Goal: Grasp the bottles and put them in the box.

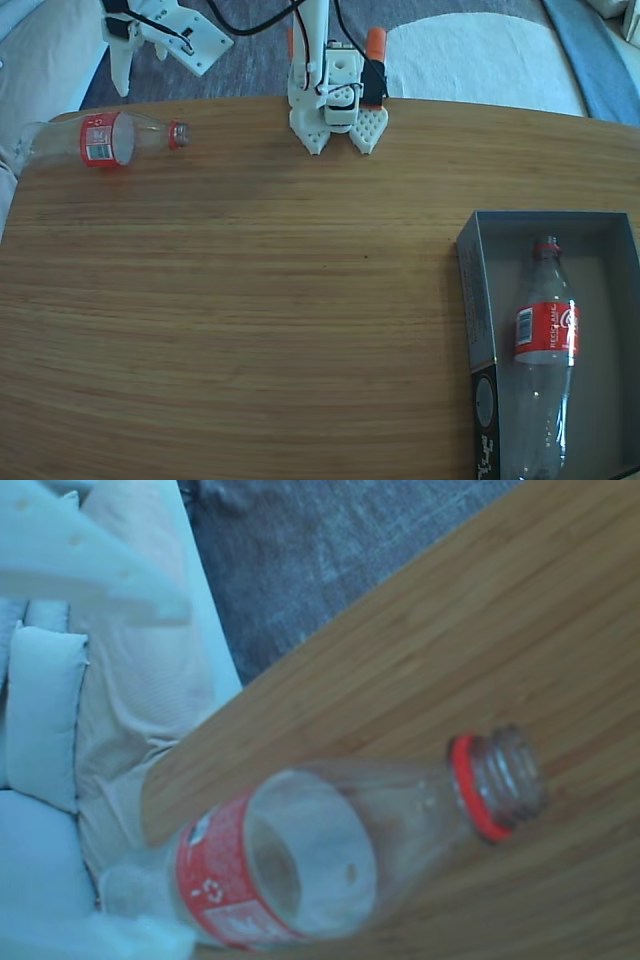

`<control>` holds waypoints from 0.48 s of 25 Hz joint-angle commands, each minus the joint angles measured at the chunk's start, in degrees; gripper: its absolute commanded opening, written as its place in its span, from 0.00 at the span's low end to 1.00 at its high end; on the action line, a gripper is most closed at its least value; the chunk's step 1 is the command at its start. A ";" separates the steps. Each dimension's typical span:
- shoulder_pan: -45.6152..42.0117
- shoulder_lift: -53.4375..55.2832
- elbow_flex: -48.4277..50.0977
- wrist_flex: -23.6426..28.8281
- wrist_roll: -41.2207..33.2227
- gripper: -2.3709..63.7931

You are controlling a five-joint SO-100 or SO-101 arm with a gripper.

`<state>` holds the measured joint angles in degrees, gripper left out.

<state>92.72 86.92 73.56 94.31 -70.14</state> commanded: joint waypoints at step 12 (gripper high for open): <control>-0.62 2.37 0.53 0.53 -10.55 0.60</control>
<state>92.72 86.92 74.36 94.22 -80.33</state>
